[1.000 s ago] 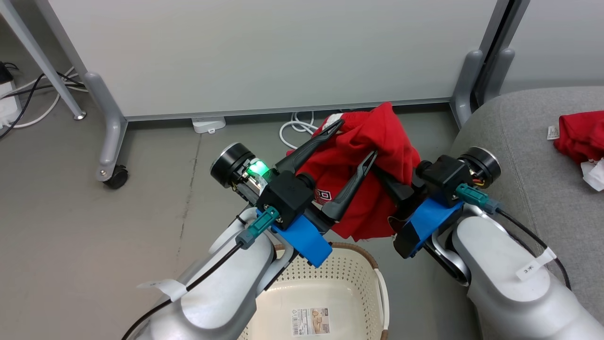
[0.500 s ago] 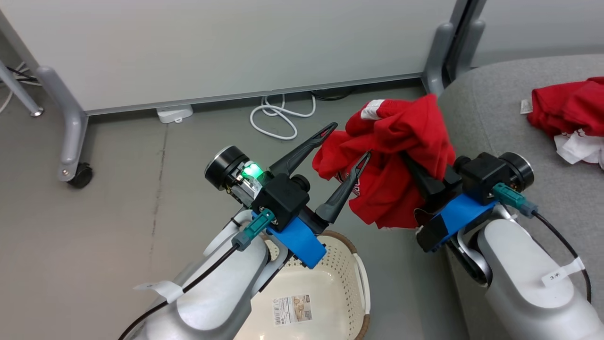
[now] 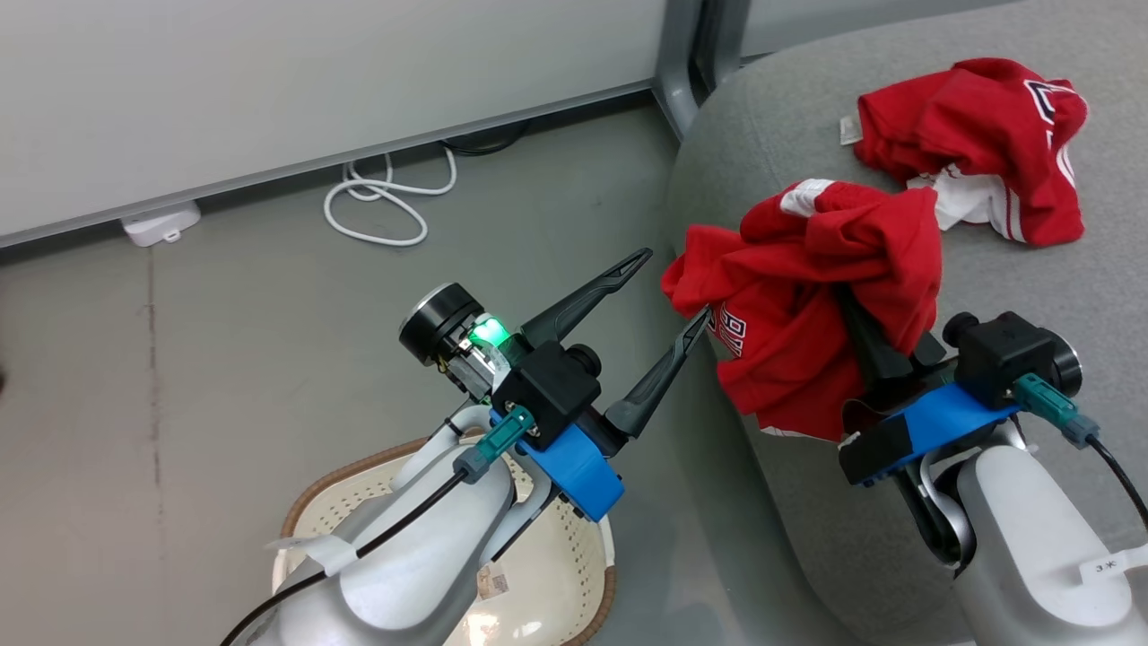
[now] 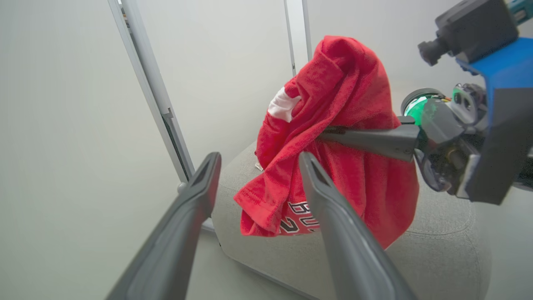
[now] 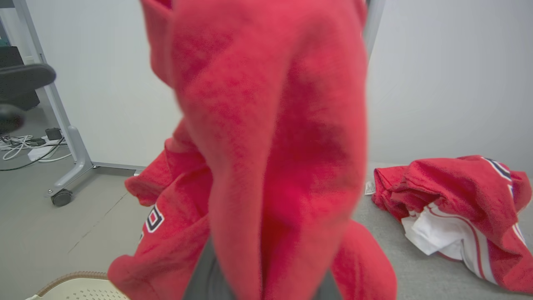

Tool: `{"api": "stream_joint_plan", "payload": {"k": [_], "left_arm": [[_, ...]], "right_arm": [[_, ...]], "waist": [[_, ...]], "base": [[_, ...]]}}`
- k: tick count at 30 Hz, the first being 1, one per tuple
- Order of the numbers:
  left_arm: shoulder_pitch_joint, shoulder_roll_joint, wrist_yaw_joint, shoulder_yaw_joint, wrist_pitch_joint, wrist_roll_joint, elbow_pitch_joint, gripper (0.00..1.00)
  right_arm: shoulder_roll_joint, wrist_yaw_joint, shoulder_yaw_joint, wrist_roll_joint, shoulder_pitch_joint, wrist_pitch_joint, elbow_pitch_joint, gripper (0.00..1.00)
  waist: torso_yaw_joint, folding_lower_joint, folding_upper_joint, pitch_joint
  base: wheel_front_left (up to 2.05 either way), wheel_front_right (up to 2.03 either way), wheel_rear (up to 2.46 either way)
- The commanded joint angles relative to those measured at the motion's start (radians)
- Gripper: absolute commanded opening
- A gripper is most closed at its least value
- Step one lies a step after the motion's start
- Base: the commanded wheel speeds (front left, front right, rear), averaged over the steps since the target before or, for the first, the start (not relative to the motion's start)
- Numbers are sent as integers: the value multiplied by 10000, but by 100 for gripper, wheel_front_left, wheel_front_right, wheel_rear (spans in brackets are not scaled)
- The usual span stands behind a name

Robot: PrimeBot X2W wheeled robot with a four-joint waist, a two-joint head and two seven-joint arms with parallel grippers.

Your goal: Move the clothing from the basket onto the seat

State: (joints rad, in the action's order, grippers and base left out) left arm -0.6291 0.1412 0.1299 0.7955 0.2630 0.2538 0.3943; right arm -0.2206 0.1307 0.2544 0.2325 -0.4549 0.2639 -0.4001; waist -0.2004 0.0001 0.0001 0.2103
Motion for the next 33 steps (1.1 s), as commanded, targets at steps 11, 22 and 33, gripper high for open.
{"api": "stream_joint_plan", "payload": {"k": [11, 22, 33], "left_arm": [[-355, 112, 0, 306, 26, 92, 70, 100], [-425, 131, 1, 315, 26, 151, 70, 100], [-1100, 207, 1, 503, 26, -110, -48, 100]], "right_arm": [[310, 1, -1126, -325, 964, 9, 490, 0], [364, 1, -1823, -456, 595, 9, 1033, 0], [-712, 1, -3326, -660, -2541, 9, 1751, 0]], "waist": [[-1172, -1, -1, 481], [-999, -1, -1, 642], [-608, -1, -1, 2367]], "base": [[0, 0, 0], [0, 0, 0], [0, 0, 0]]}}
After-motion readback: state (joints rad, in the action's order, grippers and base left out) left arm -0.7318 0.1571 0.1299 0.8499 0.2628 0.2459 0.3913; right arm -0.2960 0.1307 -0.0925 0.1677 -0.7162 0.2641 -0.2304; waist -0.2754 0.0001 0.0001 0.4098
